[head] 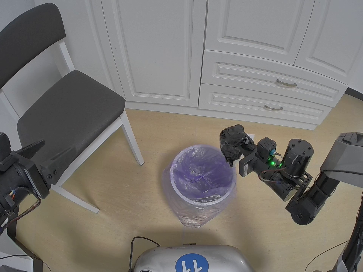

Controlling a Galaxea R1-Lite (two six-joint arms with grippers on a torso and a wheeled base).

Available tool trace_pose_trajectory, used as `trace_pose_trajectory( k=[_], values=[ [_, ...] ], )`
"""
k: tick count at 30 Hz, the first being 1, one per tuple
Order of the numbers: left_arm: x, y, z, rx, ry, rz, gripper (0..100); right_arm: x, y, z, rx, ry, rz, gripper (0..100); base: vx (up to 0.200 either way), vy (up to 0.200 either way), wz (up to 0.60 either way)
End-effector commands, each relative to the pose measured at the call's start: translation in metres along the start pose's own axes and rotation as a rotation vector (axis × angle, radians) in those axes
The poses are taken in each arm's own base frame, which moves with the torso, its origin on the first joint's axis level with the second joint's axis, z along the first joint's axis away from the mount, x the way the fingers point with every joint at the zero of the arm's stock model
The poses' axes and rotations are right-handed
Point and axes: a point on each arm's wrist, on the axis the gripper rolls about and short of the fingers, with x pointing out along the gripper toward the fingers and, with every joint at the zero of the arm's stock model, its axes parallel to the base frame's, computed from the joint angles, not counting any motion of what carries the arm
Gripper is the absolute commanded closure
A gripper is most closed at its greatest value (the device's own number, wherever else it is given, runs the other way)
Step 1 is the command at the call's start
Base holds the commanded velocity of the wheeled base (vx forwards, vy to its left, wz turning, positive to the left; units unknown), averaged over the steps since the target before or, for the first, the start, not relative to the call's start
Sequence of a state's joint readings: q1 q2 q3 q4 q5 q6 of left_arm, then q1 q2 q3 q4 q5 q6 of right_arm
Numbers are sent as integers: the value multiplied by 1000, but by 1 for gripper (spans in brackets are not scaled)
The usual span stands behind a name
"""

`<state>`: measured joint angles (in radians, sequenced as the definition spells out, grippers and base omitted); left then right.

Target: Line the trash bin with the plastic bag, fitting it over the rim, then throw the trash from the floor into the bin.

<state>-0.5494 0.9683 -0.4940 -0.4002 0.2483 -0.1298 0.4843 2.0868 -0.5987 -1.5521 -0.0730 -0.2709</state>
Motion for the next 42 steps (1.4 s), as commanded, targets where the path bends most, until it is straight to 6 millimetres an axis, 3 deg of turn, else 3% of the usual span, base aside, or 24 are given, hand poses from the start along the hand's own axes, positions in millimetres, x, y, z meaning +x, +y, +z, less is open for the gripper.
trace_pose_trajectory(
  k=[1,9,16,26,42],
  values=[
    [-6,1,3,15,-25,-6,0,1,29,16,93,-68,78,100,0,0,0],
    [-7,2,-2,62,-18,-3,0,16,61,23,454,-19,181,100,0,0,0],
    [-10,5,0,64,-34,25,0,35,61,26,701,79,171,100,0,0,0],
    [-7,9,1,64,-33,51,0,52,40,0,738,106,103,100,0,0,0],
    [2,13,-2,67,-3,81,0,62,46,-43,727,212,89,100,0,0,0]
  ],
)
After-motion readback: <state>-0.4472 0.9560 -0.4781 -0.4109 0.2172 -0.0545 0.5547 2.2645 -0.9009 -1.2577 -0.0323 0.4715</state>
